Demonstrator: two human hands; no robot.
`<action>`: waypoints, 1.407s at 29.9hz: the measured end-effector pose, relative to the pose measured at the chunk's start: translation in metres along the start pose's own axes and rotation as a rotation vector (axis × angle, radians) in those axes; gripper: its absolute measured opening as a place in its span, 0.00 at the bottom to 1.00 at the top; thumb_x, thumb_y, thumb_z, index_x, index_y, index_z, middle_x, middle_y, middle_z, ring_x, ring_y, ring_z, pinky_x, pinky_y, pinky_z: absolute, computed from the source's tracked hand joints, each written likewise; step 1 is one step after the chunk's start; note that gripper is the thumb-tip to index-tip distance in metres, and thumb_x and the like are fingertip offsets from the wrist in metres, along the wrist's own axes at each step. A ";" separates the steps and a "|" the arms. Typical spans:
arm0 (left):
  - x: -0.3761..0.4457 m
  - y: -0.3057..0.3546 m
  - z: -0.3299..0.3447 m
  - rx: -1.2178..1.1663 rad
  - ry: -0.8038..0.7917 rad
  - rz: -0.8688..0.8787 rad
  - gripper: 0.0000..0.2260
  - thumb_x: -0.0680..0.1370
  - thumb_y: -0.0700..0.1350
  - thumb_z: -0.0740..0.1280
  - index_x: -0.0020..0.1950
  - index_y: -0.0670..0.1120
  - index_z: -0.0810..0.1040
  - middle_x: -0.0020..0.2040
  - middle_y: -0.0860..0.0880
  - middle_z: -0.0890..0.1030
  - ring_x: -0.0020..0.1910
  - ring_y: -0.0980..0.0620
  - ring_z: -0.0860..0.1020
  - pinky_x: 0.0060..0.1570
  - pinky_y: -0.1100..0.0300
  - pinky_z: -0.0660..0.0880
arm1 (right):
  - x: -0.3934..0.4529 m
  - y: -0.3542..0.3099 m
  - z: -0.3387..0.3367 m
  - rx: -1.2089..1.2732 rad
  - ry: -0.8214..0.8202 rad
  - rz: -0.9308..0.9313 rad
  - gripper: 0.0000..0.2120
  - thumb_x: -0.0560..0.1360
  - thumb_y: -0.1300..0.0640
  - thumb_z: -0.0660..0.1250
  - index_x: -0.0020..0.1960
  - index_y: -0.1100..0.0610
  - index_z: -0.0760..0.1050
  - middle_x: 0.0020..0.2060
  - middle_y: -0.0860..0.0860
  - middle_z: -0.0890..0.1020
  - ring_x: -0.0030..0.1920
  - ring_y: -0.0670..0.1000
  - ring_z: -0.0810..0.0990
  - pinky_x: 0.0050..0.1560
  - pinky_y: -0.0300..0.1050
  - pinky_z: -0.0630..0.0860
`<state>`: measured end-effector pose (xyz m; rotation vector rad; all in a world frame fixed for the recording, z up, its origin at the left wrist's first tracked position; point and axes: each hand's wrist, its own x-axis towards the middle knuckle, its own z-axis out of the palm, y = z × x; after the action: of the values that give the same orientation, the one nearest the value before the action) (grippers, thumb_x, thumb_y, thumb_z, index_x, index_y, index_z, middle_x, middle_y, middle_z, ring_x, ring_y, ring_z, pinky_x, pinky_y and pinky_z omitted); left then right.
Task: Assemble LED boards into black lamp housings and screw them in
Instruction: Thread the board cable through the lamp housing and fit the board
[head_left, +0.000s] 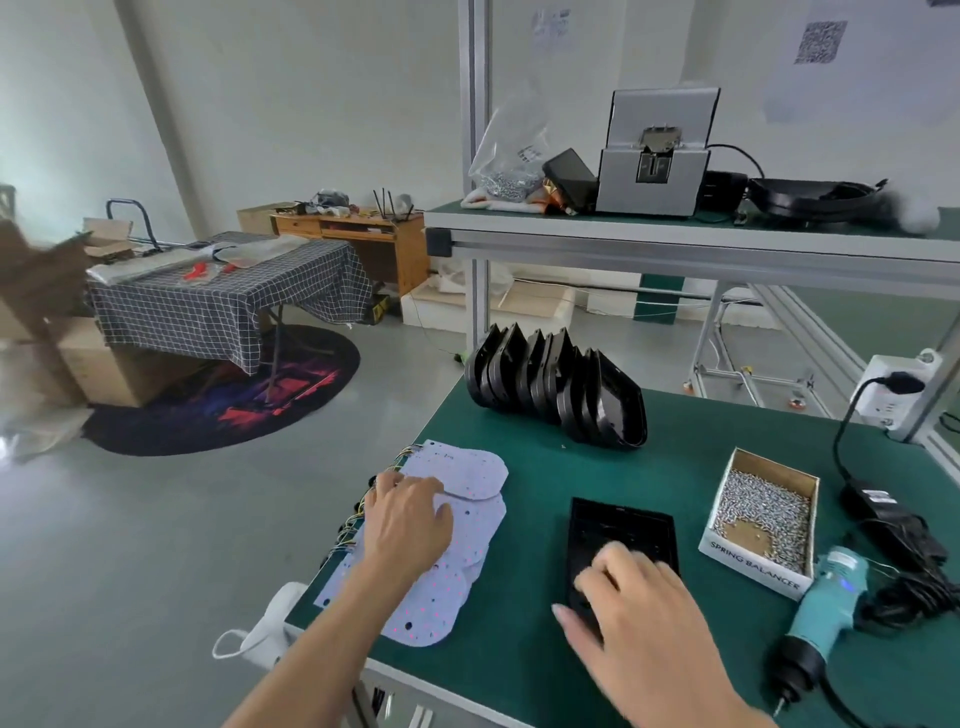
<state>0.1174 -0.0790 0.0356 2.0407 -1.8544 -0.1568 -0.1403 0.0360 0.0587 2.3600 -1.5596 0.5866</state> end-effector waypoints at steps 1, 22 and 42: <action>-0.001 -0.005 0.002 0.054 -0.049 0.021 0.18 0.82 0.52 0.62 0.72 0.52 0.77 0.66 0.52 0.80 0.74 0.45 0.64 0.69 0.49 0.65 | 0.015 -0.002 0.001 0.068 0.001 -0.008 0.15 0.68 0.44 0.80 0.41 0.54 0.82 0.40 0.49 0.78 0.36 0.53 0.79 0.37 0.49 0.78; 0.003 -0.030 0.016 0.130 -0.073 0.137 0.17 0.84 0.50 0.55 0.72 0.54 0.73 0.74 0.56 0.69 0.71 0.50 0.68 0.70 0.55 0.62 | 0.218 -0.005 0.141 0.145 -0.568 0.002 0.33 0.72 0.30 0.67 0.64 0.53 0.73 0.61 0.55 0.78 0.64 0.61 0.73 0.61 0.55 0.70; 0.035 -0.057 -0.006 -0.319 0.209 -0.226 0.09 0.79 0.42 0.68 0.57 0.45 0.84 0.55 0.45 0.81 0.55 0.42 0.79 0.48 0.57 0.68 | 0.240 -0.013 0.106 0.783 -0.492 0.362 0.35 0.66 0.35 0.79 0.28 0.49 0.54 0.26 0.48 0.57 0.29 0.51 0.56 0.36 0.50 0.52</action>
<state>0.1766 -0.1089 0.0269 1.9526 -1.3747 -0.2698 -0.0255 -0.1996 0.0754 2.9547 -2.3403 0.8639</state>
